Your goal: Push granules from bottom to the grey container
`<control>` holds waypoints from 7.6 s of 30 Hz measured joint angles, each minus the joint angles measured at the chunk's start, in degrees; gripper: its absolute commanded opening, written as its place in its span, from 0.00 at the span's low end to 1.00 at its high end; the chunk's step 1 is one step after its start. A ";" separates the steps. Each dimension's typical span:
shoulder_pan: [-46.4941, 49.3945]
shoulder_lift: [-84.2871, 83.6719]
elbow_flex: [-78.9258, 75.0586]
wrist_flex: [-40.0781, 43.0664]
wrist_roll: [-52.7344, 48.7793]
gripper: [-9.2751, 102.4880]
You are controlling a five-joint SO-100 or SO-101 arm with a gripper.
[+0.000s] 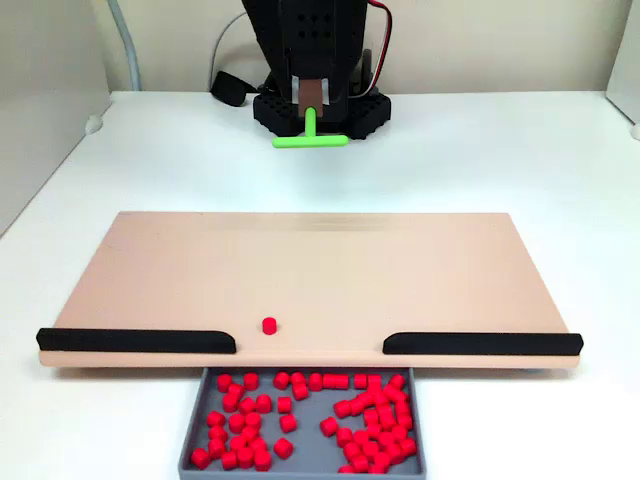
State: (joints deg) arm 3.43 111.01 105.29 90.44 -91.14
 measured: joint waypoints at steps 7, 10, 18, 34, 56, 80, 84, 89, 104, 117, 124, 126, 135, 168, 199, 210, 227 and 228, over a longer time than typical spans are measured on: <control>1.67 -2.29 0.00 -0.18 -2.02 0.08; 1.67 -2.29 0.00 -0.09 -2.02 0.08; 1.67 -2.29 0.00 0.00 -2.02 0.08; 1.85 -2.29 0.00 0.00 -2.55 0.08; 1.85 -2.29 0.00 0.00 -2.55 0.08; 1.85 -3.43 0.00 -0.35 -2.55 0.08; 1.85 -3.96 0.00 -1.67 -2.55 0.08; 1.85 -4.75 0.44 -4.13 -2.55 0.08; 3.08 -4.92 6.77 -11.51 -2.64 0.08; 3.08 -9.14 7.91 -15.91 -3.08 0.08; 4.13 -9.67 7.91 -16.52 -5.27 0.08; 4.13 -9.67 7.91 -16.52 -5.80 0.08; 4.13 -11.78 7.91 -19.25 -6.06 0.08; 2.29 -12.22 13.01 -26.37 -3.08 0.08; 2.72 -20.92 4.57 -27.25 -2.55 0.08; 2.72 -24.61 0.26 -27.25 -2.46 0.08; 2.20 -31.55 -8.35 -26.81 -1.67 0.08; 2.11 -31.99 -8.79 -26.81 -1.49 0.08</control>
State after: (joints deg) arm 5.54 79.01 96.50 63.63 -92.64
